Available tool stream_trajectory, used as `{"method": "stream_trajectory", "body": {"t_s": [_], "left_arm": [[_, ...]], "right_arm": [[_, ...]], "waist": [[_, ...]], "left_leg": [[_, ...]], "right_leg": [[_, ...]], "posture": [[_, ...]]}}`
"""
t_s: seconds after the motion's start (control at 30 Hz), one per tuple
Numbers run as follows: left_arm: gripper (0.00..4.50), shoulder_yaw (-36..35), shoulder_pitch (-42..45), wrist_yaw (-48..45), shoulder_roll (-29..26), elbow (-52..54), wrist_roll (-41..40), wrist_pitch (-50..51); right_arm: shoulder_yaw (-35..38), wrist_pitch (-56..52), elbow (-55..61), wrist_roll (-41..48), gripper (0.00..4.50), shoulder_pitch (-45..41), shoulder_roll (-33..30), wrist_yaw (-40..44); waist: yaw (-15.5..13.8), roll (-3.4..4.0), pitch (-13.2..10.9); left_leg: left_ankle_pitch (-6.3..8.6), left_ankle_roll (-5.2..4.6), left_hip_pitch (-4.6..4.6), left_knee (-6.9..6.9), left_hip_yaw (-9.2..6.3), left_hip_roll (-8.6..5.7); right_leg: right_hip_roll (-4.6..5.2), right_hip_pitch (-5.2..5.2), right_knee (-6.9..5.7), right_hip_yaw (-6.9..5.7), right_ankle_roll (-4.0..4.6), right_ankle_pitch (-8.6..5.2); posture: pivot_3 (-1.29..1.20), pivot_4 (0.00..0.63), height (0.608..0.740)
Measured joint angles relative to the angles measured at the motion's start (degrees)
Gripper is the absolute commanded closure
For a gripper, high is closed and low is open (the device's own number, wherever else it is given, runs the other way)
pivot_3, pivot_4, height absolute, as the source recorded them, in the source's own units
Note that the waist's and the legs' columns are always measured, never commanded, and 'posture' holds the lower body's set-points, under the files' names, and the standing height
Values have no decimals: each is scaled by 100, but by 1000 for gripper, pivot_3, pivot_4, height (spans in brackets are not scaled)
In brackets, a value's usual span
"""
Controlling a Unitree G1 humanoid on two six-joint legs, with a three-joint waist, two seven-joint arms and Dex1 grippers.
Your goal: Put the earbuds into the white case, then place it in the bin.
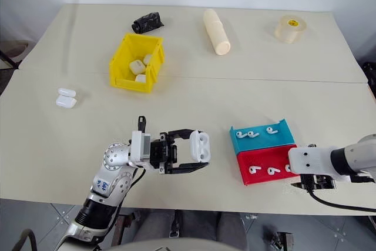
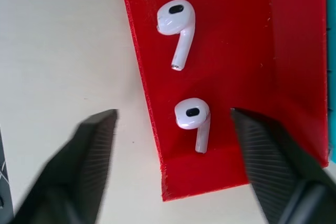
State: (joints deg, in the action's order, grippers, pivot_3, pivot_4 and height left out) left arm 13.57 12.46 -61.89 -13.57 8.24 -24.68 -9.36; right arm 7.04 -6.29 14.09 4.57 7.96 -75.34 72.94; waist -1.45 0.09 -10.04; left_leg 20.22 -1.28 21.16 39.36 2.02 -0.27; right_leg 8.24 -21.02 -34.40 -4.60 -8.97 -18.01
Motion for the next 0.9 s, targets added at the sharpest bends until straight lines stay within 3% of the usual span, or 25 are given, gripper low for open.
{"method": "stream_trajectory", "body": {"t_s": [0.4, 0.53, 0.9], "left_arm": [[1726, -2, 8, 0, -13, 0, 0, -2], [1726, -1, 10, 5, -10, 0, 0, -2], [1726, -2, 47, 68, 9, 0, 17, -4]], "right_arm": [[-410, 72, -87, -251, 1933, -405, 141, -18], [-459, 166, -124, -366, 2841, -483, 139, 13], [-606, 25, -193, -639, 2841, -718, 127, 59]], "waist": [[4, 0, 0], [6, 0, 0], [10, 0, 0]], "left_leg": [[0, 0, 0, 1, 0, 0], [0, 0, 0, 5, 0, 1], [1, 1, -1, 14, -4, 2]], "right_leg": [[0, 1, 0, -1, 0, 0], [-1, 2, 0, -1, 0, 0], [-1, 9, -1, -3, 0, 0]], "posture": [[0, 150, 740], [0, 150, 740], [0, 150, 740]]}}
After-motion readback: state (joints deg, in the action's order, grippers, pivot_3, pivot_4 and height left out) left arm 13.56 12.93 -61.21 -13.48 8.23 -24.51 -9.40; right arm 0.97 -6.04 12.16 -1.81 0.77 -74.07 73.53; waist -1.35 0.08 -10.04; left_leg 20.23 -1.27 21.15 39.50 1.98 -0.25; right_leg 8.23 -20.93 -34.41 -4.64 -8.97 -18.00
